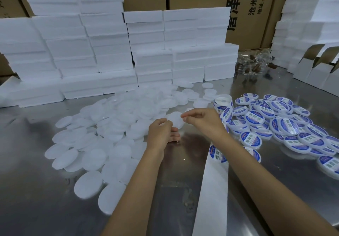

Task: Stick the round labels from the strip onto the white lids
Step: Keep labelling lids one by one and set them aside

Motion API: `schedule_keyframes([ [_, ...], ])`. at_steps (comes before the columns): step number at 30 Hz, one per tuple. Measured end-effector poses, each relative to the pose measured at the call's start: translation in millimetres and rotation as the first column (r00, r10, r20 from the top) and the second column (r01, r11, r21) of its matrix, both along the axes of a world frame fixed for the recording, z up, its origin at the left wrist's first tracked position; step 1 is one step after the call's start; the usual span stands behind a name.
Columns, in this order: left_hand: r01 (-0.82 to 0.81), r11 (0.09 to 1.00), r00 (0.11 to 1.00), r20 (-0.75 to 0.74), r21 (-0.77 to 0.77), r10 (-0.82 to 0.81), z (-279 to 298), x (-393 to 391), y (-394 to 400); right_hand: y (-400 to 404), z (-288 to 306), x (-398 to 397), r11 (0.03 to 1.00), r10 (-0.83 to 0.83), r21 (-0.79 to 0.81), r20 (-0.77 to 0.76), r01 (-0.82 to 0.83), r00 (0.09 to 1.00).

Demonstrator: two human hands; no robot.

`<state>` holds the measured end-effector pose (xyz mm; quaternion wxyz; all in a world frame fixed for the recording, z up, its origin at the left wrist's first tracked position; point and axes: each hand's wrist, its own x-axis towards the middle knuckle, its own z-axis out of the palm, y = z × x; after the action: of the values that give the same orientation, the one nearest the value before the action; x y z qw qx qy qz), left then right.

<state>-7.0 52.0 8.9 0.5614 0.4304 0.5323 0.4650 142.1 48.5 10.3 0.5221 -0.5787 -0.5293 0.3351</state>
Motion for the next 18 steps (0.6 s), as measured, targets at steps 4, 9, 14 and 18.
schedule_keyframes([
  [4, -0.020, 0.999, 0.998, -0.053, 0.049, 0.022, -2.3, 2.2, 1.3, -2.9, -3.2, -0.1, 1.000, -0.019, -0.011, -0.145, 0.017, 0.989],
  [9, -0.038, 0.994, 0.997, -0.070, 0.107, 0.045, -3.4, 2.2, -0.3, -3.1, -4.4, -6.5, 0.995, -0.055, -0.092, -0.265, 0.032, 0.963],
  [14, -0.037, 0.991, 0.997, 0.068, 0.125, 0.028, 4.2, -1.5, -1.5, -10.1, 3.9, -1.3, 0.998, -0.038, -0.055, -0.428, 0.016, 0.903],
  [18, 0.109, 0.986, 0.971, 0.198, 0.130, -0.133, 11.9, 3.3, -6.8, -25.8, 9.2, -1.1, 1.000, -0.001, -0.015, -0.422, -0.006, 0.907],
])
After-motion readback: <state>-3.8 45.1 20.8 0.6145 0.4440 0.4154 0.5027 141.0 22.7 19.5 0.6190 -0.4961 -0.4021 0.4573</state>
